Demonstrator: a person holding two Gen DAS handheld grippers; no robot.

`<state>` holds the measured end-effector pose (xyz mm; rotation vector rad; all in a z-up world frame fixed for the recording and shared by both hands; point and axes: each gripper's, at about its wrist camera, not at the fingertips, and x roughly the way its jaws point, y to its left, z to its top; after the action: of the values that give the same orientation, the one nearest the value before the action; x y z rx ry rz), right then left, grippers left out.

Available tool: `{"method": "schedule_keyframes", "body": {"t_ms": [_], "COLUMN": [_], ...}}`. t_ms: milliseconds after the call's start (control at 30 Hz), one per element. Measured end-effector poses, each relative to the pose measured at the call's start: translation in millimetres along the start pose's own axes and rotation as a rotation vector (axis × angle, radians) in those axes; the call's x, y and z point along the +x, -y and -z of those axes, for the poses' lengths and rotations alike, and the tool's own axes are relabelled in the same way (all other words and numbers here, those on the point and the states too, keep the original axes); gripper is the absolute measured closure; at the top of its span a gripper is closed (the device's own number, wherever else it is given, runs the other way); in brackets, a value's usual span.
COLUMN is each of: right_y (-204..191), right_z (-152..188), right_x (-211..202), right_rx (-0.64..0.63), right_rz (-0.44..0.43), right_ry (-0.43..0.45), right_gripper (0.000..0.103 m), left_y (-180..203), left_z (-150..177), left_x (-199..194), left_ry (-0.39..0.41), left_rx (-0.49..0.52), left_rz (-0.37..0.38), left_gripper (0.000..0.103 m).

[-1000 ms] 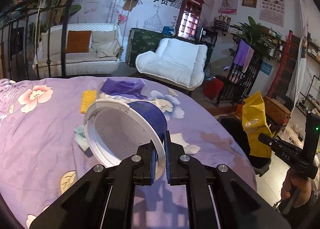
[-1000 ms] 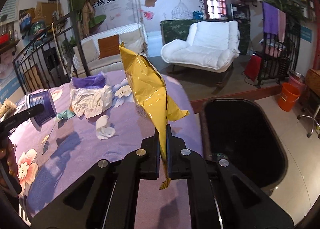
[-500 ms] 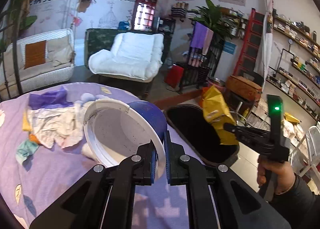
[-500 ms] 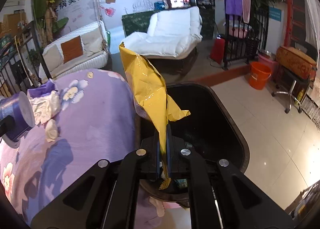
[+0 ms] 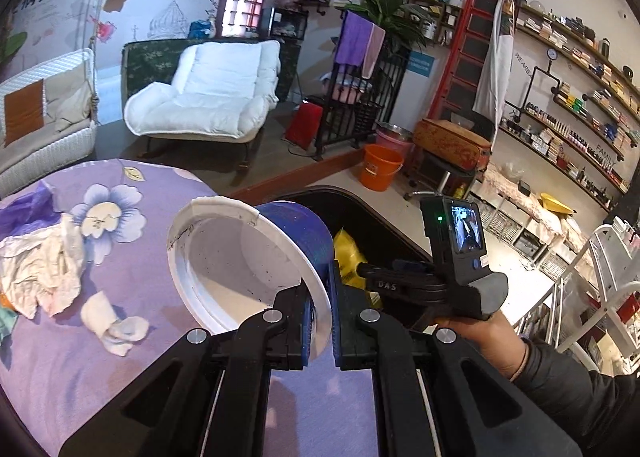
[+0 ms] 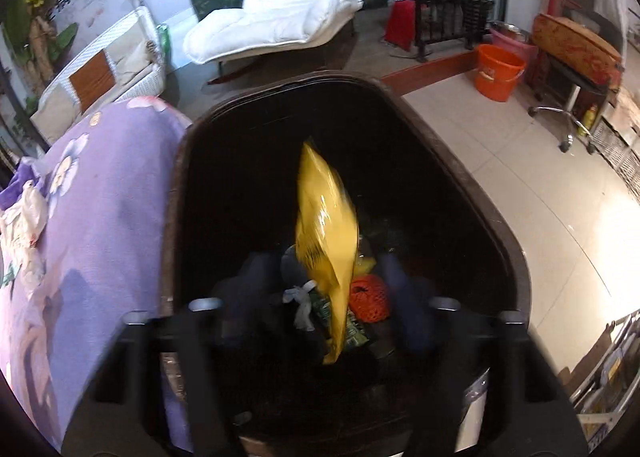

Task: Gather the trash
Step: 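Carry the bag and cup to the bin and open both tools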

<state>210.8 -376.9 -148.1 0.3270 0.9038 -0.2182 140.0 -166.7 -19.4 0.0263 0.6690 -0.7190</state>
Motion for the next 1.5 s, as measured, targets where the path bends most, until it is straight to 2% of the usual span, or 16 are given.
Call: {"method": "schedule_keyframes", "body": {"t_ms": [200, 267, 400, 867, 1000, 1133, 1167, 1233, 1267, 1300, 1400, 1500], "right_y": [8, 13, 29, 74, 87, 99, 102, 107, 110, 110, 112, 113], "right_z": [14, 18, 28, 53, 60, 62, 63, 66, 67, 70, 70, 70], "right_x": [-34, -48, -74, -119, -129, -137, -139, -144, -146, -147, -150, -151], "right_rx": [0.032, 0.045, 0.069, 0.153, 0.192, 0.229, 0.237, 0.264, 0.279, 0.285, 0.297, 0.306], "right_rz": [-0.046, -0.044, -0.012, 0.088, 0.112, 0.125, 0.128, 0.125, 0.122, 0.123, 0.136, 0.139], "right_ry": [0.089, 0.128, 0.185, 0.276, 0.306, 0.329, 0.333, 0.341, 0.346, 0.347, 0.359, 0.366], "right_gripper": [0.036, 0.032, 0.029, 0.025, 0.017, 0.016, 0.016, 0.015, 0.015, 0.015, 0.015, 0.015], "left_y": [13, 19, 29, 58, 62, 64, 66, 70, 71, 72, 70, 67], "left_z": [-9, -10, -11, -13, -13, -12, -11, -10, -11, -10, -11, -12], "left_x": [27, 37, 59, 112, 128, 142, 146, 152, 154, 154, 150, 147], "left_ry": [-0.046, -0.058, -0.102, -0.224, -0.268, -0.308, -0.317, -0.340, -0.346, -0.347, -0.326, -0.317], "left_rx": [0.004, 0.022, 0.024, 0.061, 0.054, 0.050, 0.056, 0.084, 0.092, 0.098, 0.093, 0.086], "left_rz": [0.050, 0.052, 0.084, 0.133, 0.145, 0.145, 0.144, 0.120, 0.109, 0.107, 0.118, 0.122], "left_gripper": [0.094, 0.094, 0.094, 0.094, 0.094, 0.094, 0.092, 0.071, 0.048, 0.032, 0.026, 0.024]}}
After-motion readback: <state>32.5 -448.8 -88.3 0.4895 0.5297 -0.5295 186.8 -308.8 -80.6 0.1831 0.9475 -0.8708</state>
